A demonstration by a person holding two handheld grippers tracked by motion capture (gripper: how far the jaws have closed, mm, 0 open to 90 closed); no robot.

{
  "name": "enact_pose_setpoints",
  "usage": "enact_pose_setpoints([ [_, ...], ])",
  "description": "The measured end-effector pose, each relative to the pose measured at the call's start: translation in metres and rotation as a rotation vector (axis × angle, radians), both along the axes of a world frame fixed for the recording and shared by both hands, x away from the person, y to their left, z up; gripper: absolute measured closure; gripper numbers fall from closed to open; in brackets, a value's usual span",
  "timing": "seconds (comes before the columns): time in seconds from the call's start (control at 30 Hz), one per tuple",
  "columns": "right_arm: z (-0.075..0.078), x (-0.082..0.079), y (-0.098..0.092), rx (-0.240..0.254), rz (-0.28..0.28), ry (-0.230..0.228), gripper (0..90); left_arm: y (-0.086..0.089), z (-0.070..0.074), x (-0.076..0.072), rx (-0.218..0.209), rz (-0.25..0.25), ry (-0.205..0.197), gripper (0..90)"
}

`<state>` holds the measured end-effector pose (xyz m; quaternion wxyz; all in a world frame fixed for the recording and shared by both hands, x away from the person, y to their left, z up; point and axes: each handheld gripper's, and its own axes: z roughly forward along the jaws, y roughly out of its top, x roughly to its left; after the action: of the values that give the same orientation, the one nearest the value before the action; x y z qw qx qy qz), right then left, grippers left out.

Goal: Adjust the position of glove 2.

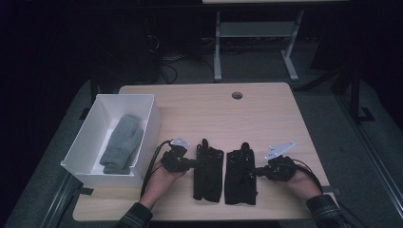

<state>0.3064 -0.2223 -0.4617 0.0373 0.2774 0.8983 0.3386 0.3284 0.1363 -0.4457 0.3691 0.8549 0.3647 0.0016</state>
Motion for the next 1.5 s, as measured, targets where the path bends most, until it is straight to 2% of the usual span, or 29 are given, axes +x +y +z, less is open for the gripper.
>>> enact_pose_setpoints([
  [0.13, -0.001, 0.0, 0.002, 0.002, 0.011, 0.002, 90.0, -0.004, 0.0, 0.001, -0.001, -0.007, -0.002, 88.9],
  [0.23, -0.001, 0.0, 0.003, -0.003, 0.019, -0.007, 90.0, -0.005, 0.004, 0.0, -0.034, -0.01, -0.002, 88.9],
  [0.4, -0.002, 0.0, 0.007, 0.023, 0.029, 0.013, 90.0, 0.0, 0.012, 0.002, -0.077, -0.007, -0.003, 88.9],
  [0.63, -0.002, -0.001, 0.021, 0.032, 0.07, 0.017, 90.0, 0.008, 0.023, 0.004, -0.117, -0.01, -0.019, 88.9],
  [0.8, -0.002, -0.002, 0.03, 0.041, 0.085, 0.023, 90.0, 0.009, 0.028, 0.003, -0.143, -0.02, -0.016, 88.9],
  [0.9, -0.003, -0.001, 0.033, 0.034, 0.097, 0.01, 90.0, 0.009, 0.03, 0.003, -0.158, -0.029, -0.01, 88.9],
  [1.0, -0.002, -0.002, 0.036, 0.041, 0.099, 0.018, 90.0, 0.006, 0.032, 0.002, -0.179, -0.036, -0.005, 88.9],
  [1.1, -0.001, -0.003, 0.04, 0.05, 0.106, 0.02, 90.0, 0.002, 0.034, 0.001, -0.189, -0.054, -0.003, 88.9],
  [1.3, -0.002, -0.003, 0.047, 0.033, 0.131, 0.008, 90.0, -0.008, 0.037, -0.002, -0.203, -0.092, -0.002, 89.0],
  [1.5, -0.002, -0.005, 0.051, 0.043, 0.132, 0.02, 90.0, -0.019, 0.038, -0.004, -0.215, -0.131, 0.01, 89.0],
])
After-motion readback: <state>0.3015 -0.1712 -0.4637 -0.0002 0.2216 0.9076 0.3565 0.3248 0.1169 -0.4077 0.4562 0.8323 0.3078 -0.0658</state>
